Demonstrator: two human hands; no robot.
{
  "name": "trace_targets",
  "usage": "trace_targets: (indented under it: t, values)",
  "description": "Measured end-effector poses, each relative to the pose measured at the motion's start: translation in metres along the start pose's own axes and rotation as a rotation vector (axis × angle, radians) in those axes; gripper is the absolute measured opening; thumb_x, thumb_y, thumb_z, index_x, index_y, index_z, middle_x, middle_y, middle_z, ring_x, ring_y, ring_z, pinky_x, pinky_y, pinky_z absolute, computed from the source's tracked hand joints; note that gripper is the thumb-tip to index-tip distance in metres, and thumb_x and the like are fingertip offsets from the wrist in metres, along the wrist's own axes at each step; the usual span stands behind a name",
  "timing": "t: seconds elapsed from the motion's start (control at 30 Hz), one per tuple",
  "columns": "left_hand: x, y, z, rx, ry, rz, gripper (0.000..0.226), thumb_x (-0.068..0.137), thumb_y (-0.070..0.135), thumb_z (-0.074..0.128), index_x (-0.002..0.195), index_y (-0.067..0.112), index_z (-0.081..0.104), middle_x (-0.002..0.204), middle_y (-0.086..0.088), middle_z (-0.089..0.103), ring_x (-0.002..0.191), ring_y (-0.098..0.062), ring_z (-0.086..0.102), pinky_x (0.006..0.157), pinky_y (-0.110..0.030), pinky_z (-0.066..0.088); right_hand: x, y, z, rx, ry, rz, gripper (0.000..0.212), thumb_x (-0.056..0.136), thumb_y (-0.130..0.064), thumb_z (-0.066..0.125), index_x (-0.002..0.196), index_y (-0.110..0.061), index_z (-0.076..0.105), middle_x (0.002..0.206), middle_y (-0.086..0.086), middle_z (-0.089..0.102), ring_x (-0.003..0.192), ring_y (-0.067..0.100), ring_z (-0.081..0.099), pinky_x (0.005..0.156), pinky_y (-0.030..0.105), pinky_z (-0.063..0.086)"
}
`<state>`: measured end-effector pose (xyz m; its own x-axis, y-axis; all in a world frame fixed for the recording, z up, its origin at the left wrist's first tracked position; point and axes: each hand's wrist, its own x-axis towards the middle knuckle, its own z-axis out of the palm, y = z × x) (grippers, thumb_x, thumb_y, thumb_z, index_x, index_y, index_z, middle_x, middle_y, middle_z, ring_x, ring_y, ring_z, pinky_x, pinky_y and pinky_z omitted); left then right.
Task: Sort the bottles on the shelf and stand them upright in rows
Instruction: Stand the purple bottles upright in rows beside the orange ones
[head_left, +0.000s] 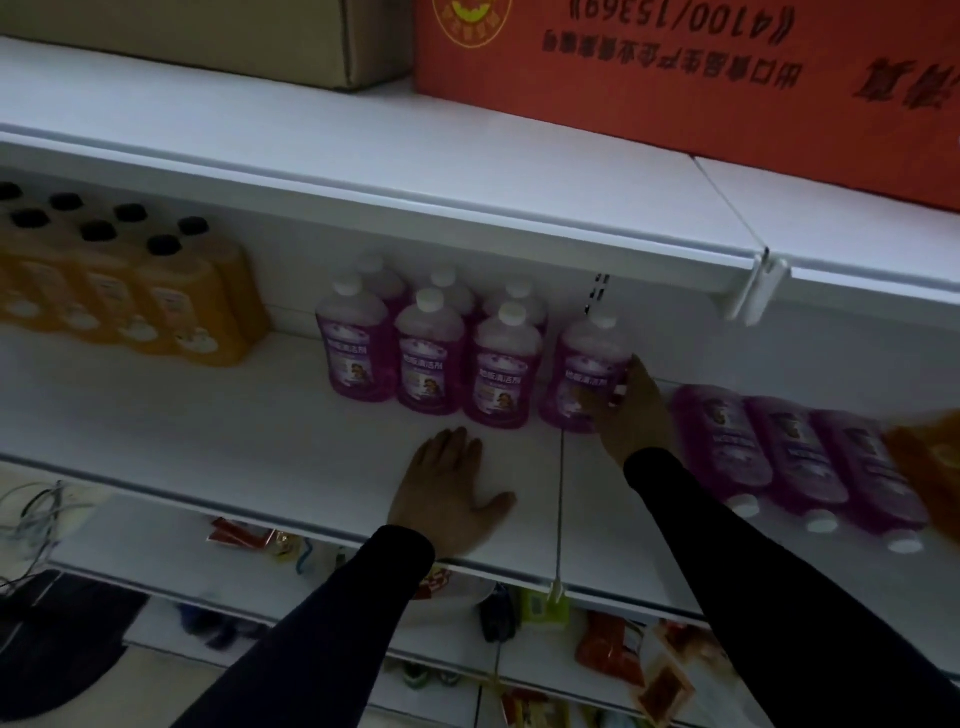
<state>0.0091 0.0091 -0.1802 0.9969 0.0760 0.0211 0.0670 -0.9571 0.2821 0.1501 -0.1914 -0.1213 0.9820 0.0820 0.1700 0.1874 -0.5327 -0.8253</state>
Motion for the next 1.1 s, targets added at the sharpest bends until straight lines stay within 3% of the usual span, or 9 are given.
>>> trace_targets:
  t: [0.27,0.43,0.6,0.7,0.83,0.9,0.97,1.1]
  values:
    - [0.001,-0.002,0.004,0.001,0.038,0.015,0.092,0.084,0.077,0.026,0.154,0.017,0.015,0.162,-0.005,0.007,0.147,-0.020,0.005,0.118,-0.035,-0.001,0.024,-0.004,0.014,0.003,0.076,-0.033,0.056,0.077,-0.023,0.078,0.125,-0.011,0.052,0.115,0.009,0.064,0.100,0.027,0.064,0.087,0.045,0.053]
    - [0.002,-0.002,0.005,-0.004,0.050,0.012,0.093,0.082,0.077,0.025,0.153,0.017,0.018,0.162,-0.005,0.009,0.147,-0.021,0.006,0.118,-0.035,-0.001,0.027,-0.003,0.017,0.000,0.063,-0.018,0.059,0.080,-0.020,0.076,0.131,-0.012,0.048,0.119,0.010,0.064,0.105,0.029,0.063,0.091,0.039,0.051]
    - [0.002,-0.003,0.004,0.009,0.040,0.018,0.092,0.084,0.076,0.026,0.153,0.017,0.018,0.162,-0.006,0.010,0.147,-0.021,0.006,0.119,-0.035,0.000,0.016,-0.004,0.010,-0.013,-0.032,0.098,0.073,0.084,-0.035,0.072,0.142,-0.008,0.038,0.133,0.012,0.056,0.117,0.027,0.057,0.099,0.040,0.047]
    - [0.003,-0.004,0.003,-0.001,0.019,0.013,0.094,0.082,0.078,0.025,0.153,0.017,0.018,0.162,-0.005,0.010,0.147,-0.021,0.006,0.117,-0.034,-0.001,0.000,-0.001,-0.004,-0.033,-0.030,0.093,0.069,0.085,-0.042,0.069,0.141,-0.010,0.043,0.131,0.011,0.055,0.111,0.022,0.058,0.095,0.034,0.047]
    - [0.004,-0.004,0.001,-0.004,-0.030,0.011,0.095,0.082,0.079,0.022,0.154,0.017,0.016,0.162,-0.004,0.009,0.147,-0.020,0.004,0.118,-0.035,-0.001,-0.026,0.013,-0.039,-0.314,0.191,-0.066,0.048,0.092,-0.038,0.060,0.128,-0.008,0.055,0.123,0.016,0.060,0.113,0.029,0.055,0.100,0.031,0.036]
    - [0.005,-0.002,-0.002,-0.005,-0.045,0.009,0.093,0.083,0.077,0.022,0.153,0.017,0.017,0.162,-0.005,0.009,0.147,-0.021,0.005,0.119,-0.036,0.001,-0.032,0.024,-0.061,-0.592,0.235,-0.095,0.054,0.095,-0.046,0.037,0.126,-0.007,0.057,0.125,0.017,0.058,0.117,0.032,0.050,0.100,0.030,0.028]
    - [0.004,0.003,-0.006,-0.015,-0.058,0.019,0.090,0.084,0.074,0.022,0.153,0.016,0.019,0.162,-0.005,0.011,0.147,-0.022,0.007,0.120,-0.038,0.003,-0.035,0.039,-0.081,-0.861,0.165,-0.034,0.063,0.094,-0.052,0.021,0.134,-0.014,0.051,0.133,0.015,0.052,0.125,0.032,0.043,0.105,0.035,0.027]
    - [0.007,0.026,-0.017,-0.051,-0.083,0.081,0.079,0.093,0.066,0.032,0.153,0.016,0.018,0.161,-0.005,0.014,0.147,-0.020,0.011,0.120,-0.033,0.005,-0.052,0.055,-0.090,-0.861,0.137,0.091,0.052,0.096,-0.043,0.048,0.137,-0.012,0.052,0.138,0.023,0.048,0.136,0.036,0.032,0.106,0.044,0.031]
